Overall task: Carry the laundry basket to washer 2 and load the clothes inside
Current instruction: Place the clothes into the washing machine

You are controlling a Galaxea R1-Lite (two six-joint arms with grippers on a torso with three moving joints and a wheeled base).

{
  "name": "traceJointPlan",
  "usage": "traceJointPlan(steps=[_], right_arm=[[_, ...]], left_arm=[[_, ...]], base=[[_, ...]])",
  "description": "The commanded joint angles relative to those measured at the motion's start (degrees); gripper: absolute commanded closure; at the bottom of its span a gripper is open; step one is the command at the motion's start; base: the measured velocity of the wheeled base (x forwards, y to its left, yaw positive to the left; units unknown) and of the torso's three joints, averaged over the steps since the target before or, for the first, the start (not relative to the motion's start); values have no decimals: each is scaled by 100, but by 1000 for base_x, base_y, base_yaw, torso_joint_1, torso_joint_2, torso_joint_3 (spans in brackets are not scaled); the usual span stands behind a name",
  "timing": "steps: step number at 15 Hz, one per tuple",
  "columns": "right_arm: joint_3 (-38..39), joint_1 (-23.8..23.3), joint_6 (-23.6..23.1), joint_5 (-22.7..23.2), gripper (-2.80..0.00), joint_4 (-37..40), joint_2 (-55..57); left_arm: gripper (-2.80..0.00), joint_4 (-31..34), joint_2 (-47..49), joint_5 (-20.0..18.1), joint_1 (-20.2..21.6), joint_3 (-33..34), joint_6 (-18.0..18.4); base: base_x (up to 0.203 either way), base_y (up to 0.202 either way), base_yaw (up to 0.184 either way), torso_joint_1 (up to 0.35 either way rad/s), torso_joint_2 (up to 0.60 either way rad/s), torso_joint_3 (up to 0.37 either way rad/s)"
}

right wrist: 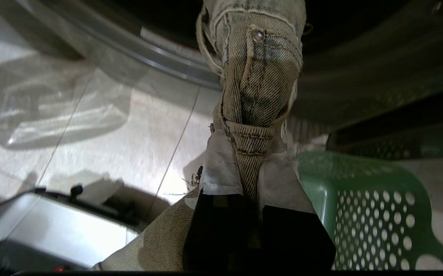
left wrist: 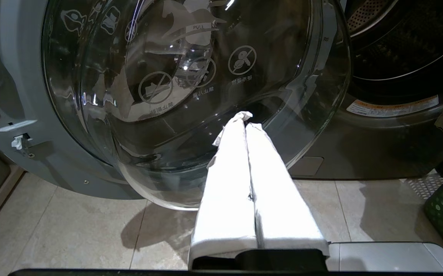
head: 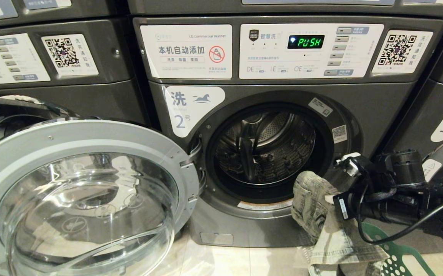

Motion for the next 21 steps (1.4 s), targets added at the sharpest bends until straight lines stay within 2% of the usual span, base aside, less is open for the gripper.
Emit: traceJointPlan(steps=[1,3,5,8,13,18,21], right_arm=[[-56,14,-15,2,0,-702,485],[-257,33,-110,-22,0,-1961,1290],[-885,38,-473,-18,0,-2718,1933],[-1558,305,-700,20,0,-2997,2246],[-1742,653,-746,10,0,-3149,2518],[-2702,659,-1540,-8,0,-4228,3640],[-3402,659,-1765,-12,0,-4589,4091]], left_arm=[[0,1,-1,7,0,-6,-2],[0,1,-1,7,0,-6,-2],[0,-8,-1,7,0,2,-10],[0,-8,-1,7,0,2,-10],[0,-8,-1,7,0,2,-10],[0,-8,-1,7,0,2,-10],[0,-8,-1,7,0,2,-10]], base=[[0,0,0,0,0,0],[0,0,0,0,0,0],[0,0,0,0,0,0],[0,0,0,0,0,0],[0,0,0,0,0,0],[0,0,0,0,0,0],[0,0,0,0,0,0]])
